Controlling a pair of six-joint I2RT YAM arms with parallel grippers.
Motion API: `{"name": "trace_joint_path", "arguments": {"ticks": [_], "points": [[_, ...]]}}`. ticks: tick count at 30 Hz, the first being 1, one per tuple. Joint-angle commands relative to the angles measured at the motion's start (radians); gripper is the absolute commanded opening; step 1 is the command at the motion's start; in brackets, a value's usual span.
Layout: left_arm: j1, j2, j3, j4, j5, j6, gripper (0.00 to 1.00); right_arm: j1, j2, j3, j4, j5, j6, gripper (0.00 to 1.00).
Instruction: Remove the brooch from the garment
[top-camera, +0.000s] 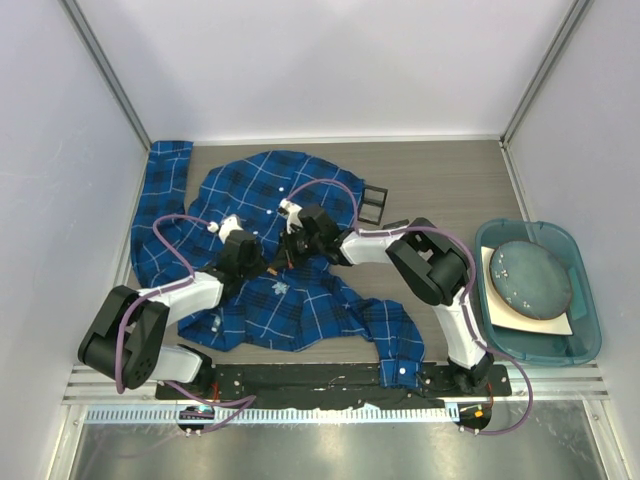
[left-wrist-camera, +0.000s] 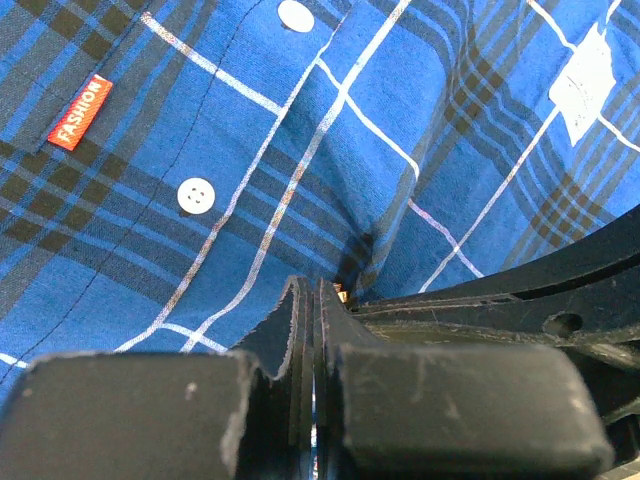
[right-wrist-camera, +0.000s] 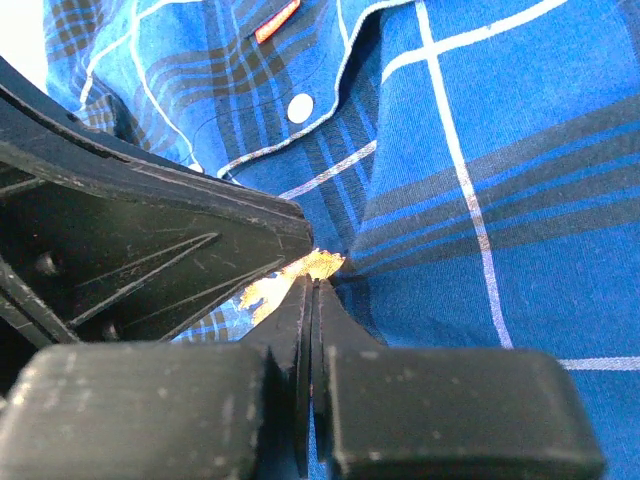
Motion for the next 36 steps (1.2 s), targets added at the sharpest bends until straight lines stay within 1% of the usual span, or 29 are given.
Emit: {"name": "trace_joint_path", "arguments": {"ticks": [1, 6, 9, 15, 18, 23, 29, 31, 32, 33, 34, 35, 36], "points": [[-0.008, -0.015, 0.045, 0.014, 0.024, 0.021, 0.0, 0.016, -0.005, -0.03, 0.092, -0.129, 0.056, 0.01], [-0.008, -0.029, 0.036, -0.008, 0.02, 0.021, 0.0, -0.033, -0.047, -0.088, 0.238, -0.152, 0.131, 0.01], [-0.008, -0.046, 0.033, -0.02, 0.017, 0.016, 0.0, -0.05, -0.074, -0.119, 0.288, -0.157, 0.143, 0.01], [-0.008, -0.061, 0.039, -0.049, -0.009, 0.01, 0.0, -0.051, -0.077, -0.132, 0.347, -0.19, 0.172, 0.01], [-0.006, -0.063, 0.044, -0.054, -0.009, 0.01, 0.0, -0.053, -0.079, -0.129, 0.332, -0.178, 0.178, 0.01], [-0.005, -0.081, 0.037, -0.066, -0.017, 0.011, 0.0, -0.059, -0.102, -0.132, 0.246, -0.072, 0.155, 0.02], [-0.006, -0.112, 0.048, -0.094, -0.014, 0.021, 0.0, -0.062, -0.125, -0.136, 0.175, -0.005, 0.142, 0.13], [-0.005, -0.109, 0.069, -0.141, -0.017, 0.028, 0.0, -0.061, -0.136, -0.154, 0.175, -0.014, 0.12, 0.18], [-0.006, -0.095, 0.109, -0.175, -0.015, 0.033, 0.0, -0.059, -0.154, -0.166, 0.196, -0.022, 0.11, 0.26], [-0.006, -0.083, 0.129, -0.231, -0.008, 0.037, 0.0, -0.058, -0.163, -0.18, 0.207, -0.022, 0.096, 0.29], [-0.006, -0.072, 0.148, -0.258, 0.0, 0.047, 0.0, -0.055, -0.175, -0.204, 0.213, -0.019, 0.071, 0.32], [-0.005, -0.049, 0.181, -0.281, 0.017, 0.047, 0.0, -0.055, -0.185, -0.215, 0.238, -0.02, 0.06, 0.36], [-0.006, -0.038, 0.197, -0.331, 0.023, 0.047, 0.0, -0.055, -0.202, -0.226, 0.249, -0.025, 0.053, 0.38]]}}
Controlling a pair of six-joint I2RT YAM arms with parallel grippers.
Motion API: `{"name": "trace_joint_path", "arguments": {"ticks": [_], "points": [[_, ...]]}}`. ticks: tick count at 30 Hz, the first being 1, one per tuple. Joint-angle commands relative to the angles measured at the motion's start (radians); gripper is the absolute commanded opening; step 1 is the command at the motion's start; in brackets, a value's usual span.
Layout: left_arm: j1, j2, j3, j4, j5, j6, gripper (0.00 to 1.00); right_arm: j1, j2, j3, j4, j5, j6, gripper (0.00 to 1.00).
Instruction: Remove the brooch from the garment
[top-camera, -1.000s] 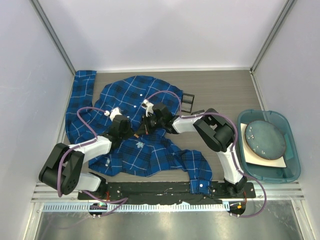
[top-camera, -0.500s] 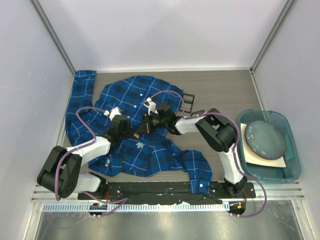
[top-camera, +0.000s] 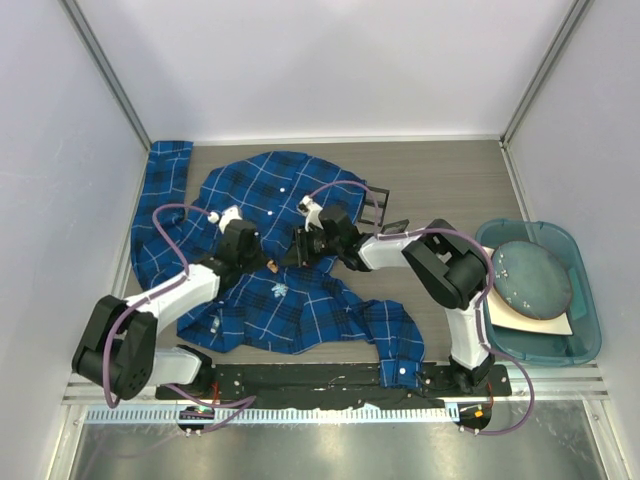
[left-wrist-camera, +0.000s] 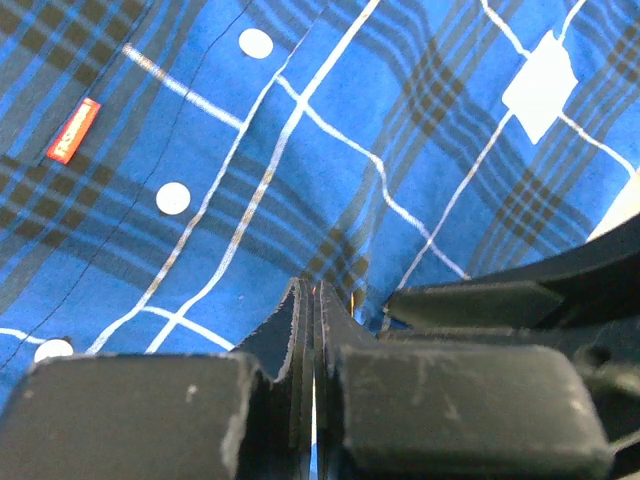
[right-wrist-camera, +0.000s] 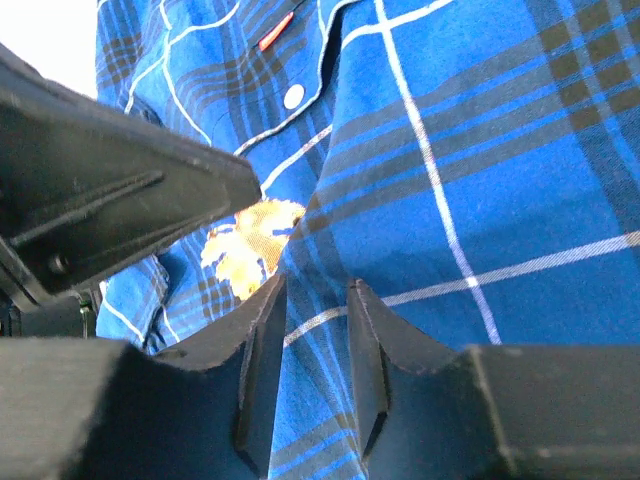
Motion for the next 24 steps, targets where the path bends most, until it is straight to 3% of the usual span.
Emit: {"name": "trace_joint_path", "arguments": {"ticks": [1, 8, 13, 24], "points": [[-0.001, 0.046, 0.125, -0.16, 0.017, 0.026, 0.0, 0.006, -0.112, -0.063, 0.073, 0.011, -0.076, 0.39], [-0.001, 0.206, 0.309, -0.371, 0.113, 0.08, 0.0, 0.008, -0.152, -0.082, 0.038, 0.103, -0.101, 0.42], [-0.001, 0.267, 0.351, -0.441, 0.167, 0.164, 0.0, 0.002, -0.138, -0.074, -0.016, 0.193, -0.067, 0.43], [-0.003, 0.103, 0.322, -0.409, 0.176, 0.189, 0.0, -0.009, -0.104, -0.06, -0.065, 0.204, -0.035, 0.44]]}}
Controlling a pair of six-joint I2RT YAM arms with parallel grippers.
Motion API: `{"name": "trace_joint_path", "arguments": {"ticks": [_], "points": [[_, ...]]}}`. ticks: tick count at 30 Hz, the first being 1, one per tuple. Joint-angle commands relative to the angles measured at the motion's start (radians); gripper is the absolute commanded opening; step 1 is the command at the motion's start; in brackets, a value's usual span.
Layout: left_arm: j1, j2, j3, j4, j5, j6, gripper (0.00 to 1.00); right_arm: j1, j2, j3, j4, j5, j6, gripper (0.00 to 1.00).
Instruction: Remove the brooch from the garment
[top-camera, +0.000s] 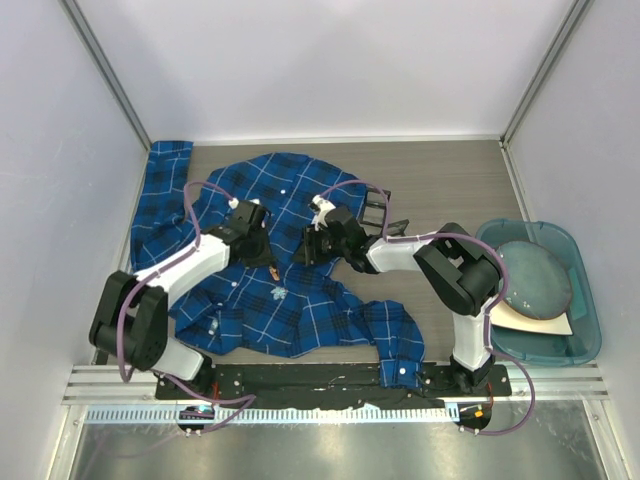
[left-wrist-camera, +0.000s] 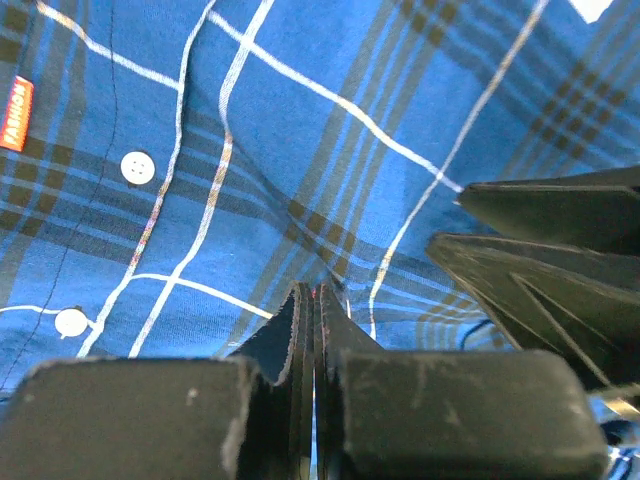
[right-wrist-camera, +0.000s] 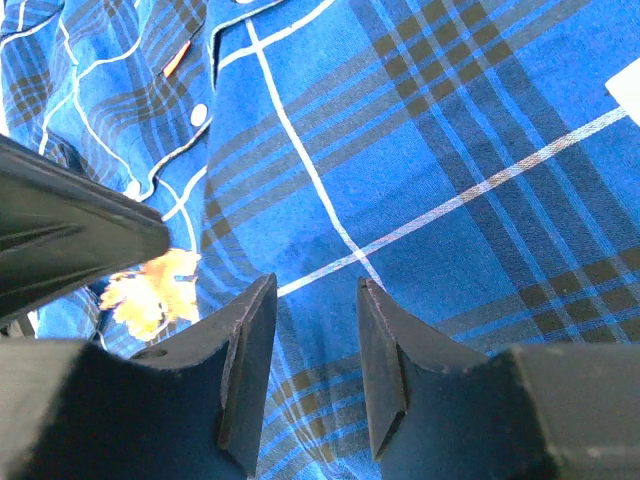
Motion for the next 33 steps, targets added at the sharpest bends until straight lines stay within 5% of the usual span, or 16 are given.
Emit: {"name": "trace_joint_path", "arguments": {"ticks": [1, 12, 19, 26, 33], "points": [[-0.002, -0.103, -0.004, 0.031, 0.027, 0.006, 0.0, -0.002, -0.001, 0.038, -0.011, 0.013, 0.004, 0.44], [0.0, -0.14, 0.008, 0.026, 0.157, -0.01, 0.0, -0.004, -0.018, 0.052, -0.062, 0.01, 0.004, 0.45], [0.007, -0.077, 0.113, -0.146, 0.171, 0.027, 0.0, -0.008, 0.028, 0.091, -0.097, 0.002, 0.001, 0.48], [0.02, -0.048, 0.081, -0.094, 0.14, 0.009, 0.0, -0.017, 0.092, 0.144, -0.131, 0.061, -0.001, 0.48], [0.024, -0.22, -0.012, 0.046, 0.131, -0.019, 0.0, -0.046, 0.164, 0.294, -0.221, 0.108, -0.078, 0.49]]}}
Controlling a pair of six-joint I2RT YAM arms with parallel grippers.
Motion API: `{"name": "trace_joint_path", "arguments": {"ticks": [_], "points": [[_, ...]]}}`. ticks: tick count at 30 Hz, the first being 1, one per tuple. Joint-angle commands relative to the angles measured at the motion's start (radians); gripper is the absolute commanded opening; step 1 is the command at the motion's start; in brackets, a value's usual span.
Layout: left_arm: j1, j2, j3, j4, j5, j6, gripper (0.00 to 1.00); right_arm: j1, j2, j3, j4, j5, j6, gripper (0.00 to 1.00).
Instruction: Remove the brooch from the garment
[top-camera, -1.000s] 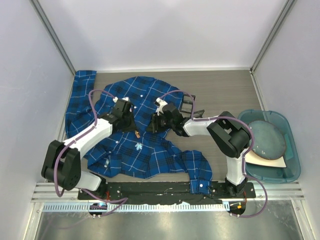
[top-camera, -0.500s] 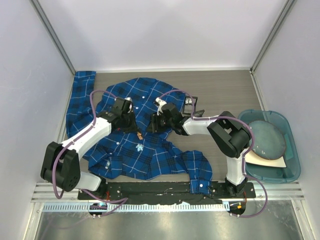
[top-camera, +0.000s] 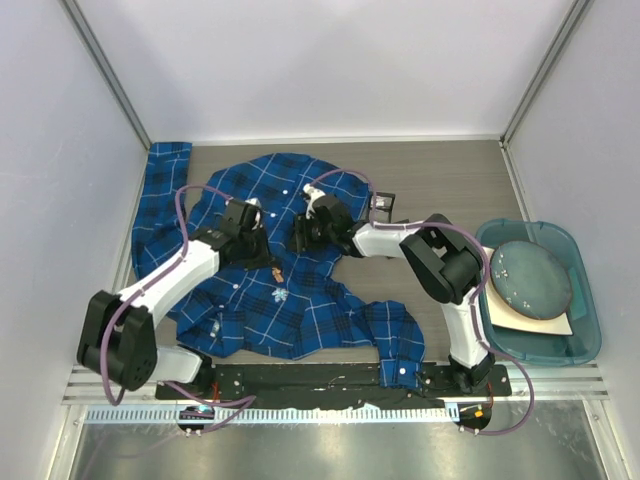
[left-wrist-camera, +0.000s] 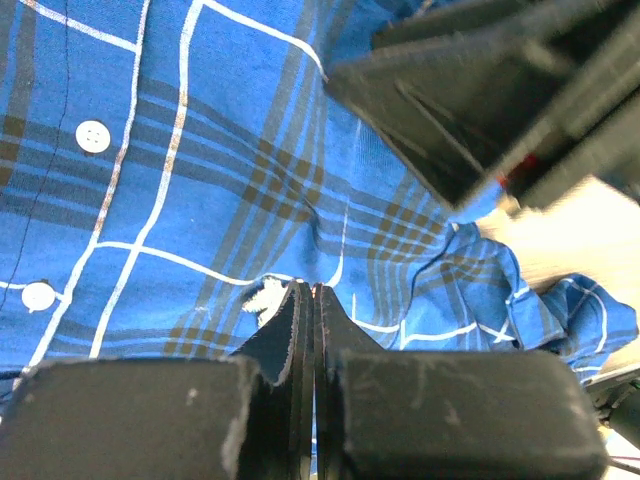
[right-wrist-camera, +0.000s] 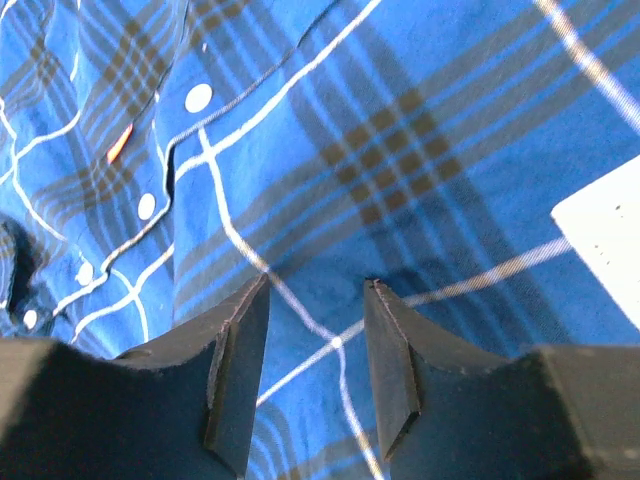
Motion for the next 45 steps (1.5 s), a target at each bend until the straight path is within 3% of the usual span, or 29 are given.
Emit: {"name": "trace_joint_path", "arguments": {"ticks": [1, 4, 9, 16, 21, 22, 28, 34, 45], "points": [[0.009, -0.139, -0.028, 0.106, -0.005, -0.015, 0.0, -0.028, 0.051, 0.127, -0.074, 0.055, -0.068, 0.49], [0.007, -0.229, -0.057, 0.14, -0.016, -0.015, 0.0, -0.03, 0.048, 0.167, -0.131, 0.055, -0.09, 0.49], [0.009, -0.406, -0.17, 0.325, -0.004, -0.027, 0.0, -0.031, -0.107, 0.17, -0.283, 0.038, -0.064, 0.51], [0.009, -0.584, -0.368, 0.638, 0.047, -0.043, 0.0, -0.07, -0.402, -0.093, -0.249, -0.136, -0.124, 0.62], [0.007, -0.648, -0.414, 0.755, 0.068, -0.075, 0.0, -0.08, -0.525, -0.294, 0.082, -0.348, 0.053, 0.65], [0.009, -0.653, -0.421, 0.77, 0.076, -0.083, 0.0, -0.08, -0.536, -0.317, 0.22, -0.397, 0.094, 0.66], [0.009, -0.693, -0.46, 0.815, 0.081, -0.145, 0.0, -0.08, -0.504, -0.4, 0.562, -0.444, 0.371, 0.58], [0.007, -0.702, -0.464, 0.81, 0.076, -0.179, 0.0, -0.08, -0.487, -0.451, 0.748, -0.433, 0.496, 0.5], [0.007, -0.708, -0.48, 0.854, 0.076, -0.227, 0.0, -0.067, -0.433, -0.45, 0.834, -0.465, 0.571, 0.47]]}}
